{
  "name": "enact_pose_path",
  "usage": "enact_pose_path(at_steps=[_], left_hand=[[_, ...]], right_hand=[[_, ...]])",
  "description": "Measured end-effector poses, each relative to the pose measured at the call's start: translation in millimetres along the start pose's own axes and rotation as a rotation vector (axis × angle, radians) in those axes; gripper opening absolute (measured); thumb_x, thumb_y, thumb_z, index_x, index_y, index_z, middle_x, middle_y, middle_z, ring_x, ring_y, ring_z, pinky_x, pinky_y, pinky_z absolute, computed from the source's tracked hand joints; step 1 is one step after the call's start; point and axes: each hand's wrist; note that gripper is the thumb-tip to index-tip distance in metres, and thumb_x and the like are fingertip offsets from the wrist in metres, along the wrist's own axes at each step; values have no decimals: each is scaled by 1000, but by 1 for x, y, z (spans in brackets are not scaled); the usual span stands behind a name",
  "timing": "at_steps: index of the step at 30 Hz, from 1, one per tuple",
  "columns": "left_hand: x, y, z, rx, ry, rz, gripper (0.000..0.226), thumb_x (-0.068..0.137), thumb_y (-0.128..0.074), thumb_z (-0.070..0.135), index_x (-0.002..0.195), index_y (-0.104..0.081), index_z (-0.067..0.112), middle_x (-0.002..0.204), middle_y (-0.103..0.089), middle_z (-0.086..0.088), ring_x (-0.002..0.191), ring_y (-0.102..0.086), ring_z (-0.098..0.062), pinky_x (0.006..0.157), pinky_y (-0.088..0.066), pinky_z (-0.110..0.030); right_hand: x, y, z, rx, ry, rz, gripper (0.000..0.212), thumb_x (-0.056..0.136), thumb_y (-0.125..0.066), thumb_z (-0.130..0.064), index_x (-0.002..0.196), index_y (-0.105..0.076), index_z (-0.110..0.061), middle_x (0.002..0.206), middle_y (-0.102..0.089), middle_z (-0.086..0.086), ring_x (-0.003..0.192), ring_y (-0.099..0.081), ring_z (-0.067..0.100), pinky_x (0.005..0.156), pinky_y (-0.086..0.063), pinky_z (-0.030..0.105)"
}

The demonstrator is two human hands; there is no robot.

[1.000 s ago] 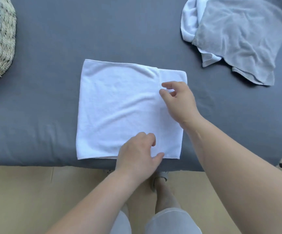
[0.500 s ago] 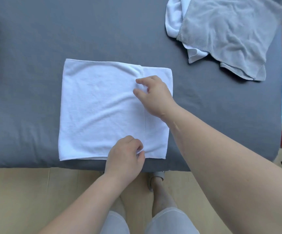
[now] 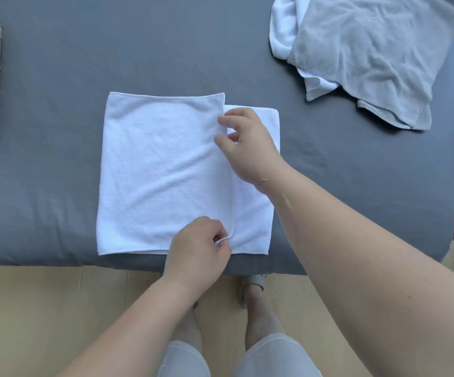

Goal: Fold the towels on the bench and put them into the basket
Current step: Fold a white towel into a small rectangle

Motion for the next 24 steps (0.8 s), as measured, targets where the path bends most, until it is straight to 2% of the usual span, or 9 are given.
enact_pose_path(at_steps=[2, 4, 6, 11, 13, 16, 18, 21, 24], left_hand=[[-7, 14, 9, 28, -29, 65, 10, 76, -64, 11, 70, -61, 19, 68, -52, 9, 66, -51, -10, 58, -40, -18], [-14, 27, 22, 75, -126, 163, 9, 69, -62, 10, 64, -57, 16, 63, -49, 7, 59, -48, -14, 51, -41, -26], [-19, 30, 37, 74, -202, 206, 7, 66, -61, 8, 63, -58, 14, 63, -50, 5, 58, -49, -19, 50, -41, -31], [-9, -9, 55, 74, -240, 97, 9, 69, -58, 9, 62, -53, 12, 63, -48, 1, 56, -48, -23, 47, -43, -36], [0, -32, 49, 102, -203, 20, 10, 73, -57, 12, 64, -52, 14, 64, -46, 2, 58, -47, -23, 48, -43, -34], [9, -55, 39, 159, -140, -90, 12, 85, -57, 15, 73, -56, 14, 73, -48, 2, 69, -48, -25, 58, -44, -36], [12, -58, 37, 186, -135, -101, 12, 87, -59, 17, 76, -58, 13, 76, -51, 0, 73, -50, -25, 61, -45, -38], [13, -52, 41, 185, -163, -93, 12, 82, -58, 16, 71, -55, 13, 70, -51, 0, 65, -50, -25, 54, -45, -37], [6, -42, 46, 147, -211, -29, 12, 68, -58, 15, 62, -47, 15, 60, -43, 3, 53, -44, -22, 43, -38, -33]], right_hand=[[-6, 6, -7, 109, 30, 22, 37, 99, -55, -10, 135, -60, -12, 132, -45, -14, 88, -64, 12, 88, -54, 28], [-11, 15, -12, 145, 92, 79, 40, 94, -51, 2, 129, -65, -13, 124, -49, -18, 89, -66, 16, 89, -55, 30], [-15, 28, -12, 144, 134, 142, 47, 90, -45, 8, 125, -68, -14, 119, -51, -20, 93, -63, 12, 85, -52, 25], [-24, 56, 16, 213, 31, 228, 45, 90, -43, 7, 123, -68, -11, 121, -51, -16, 77, -59, -1, 86, -57, 30], [-25, 56, 33, 188, -70, 192, 43, 92, -44, 5, 124, -67, -11, 126, -50, -13, 75, -57, -6, 81, -55, 21], [-26, 53, 55, 124, -153, 117, 41, 93, -45, 3, 127, -64, -10, 134, -46, -10, 96, -62, 7, 77, -48, 19], [-25, 53, 61, 119, -160, 108, 41, 91, -46, 3, 125, -65, -11, 134, -46, -11, 103, -64, 16, 79, -54, 26], [-24, 59, 55, 160, -152, 104, 41, 92, -49, 1, 128, -65, -12, 136, -47, -13, 100, -66, 16, 96, -56, 37], [-27, 68, 44, 208, -91, 144, 38, 94, -50, 0, 126, -66, -13, 132, -50, -15, 90, -68, 11, 93, -56, 32]])
Point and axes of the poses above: each hand's wrist, its own x-axis towards the middle knuckle, its own y-axis out of the back of the hand, z = x × y
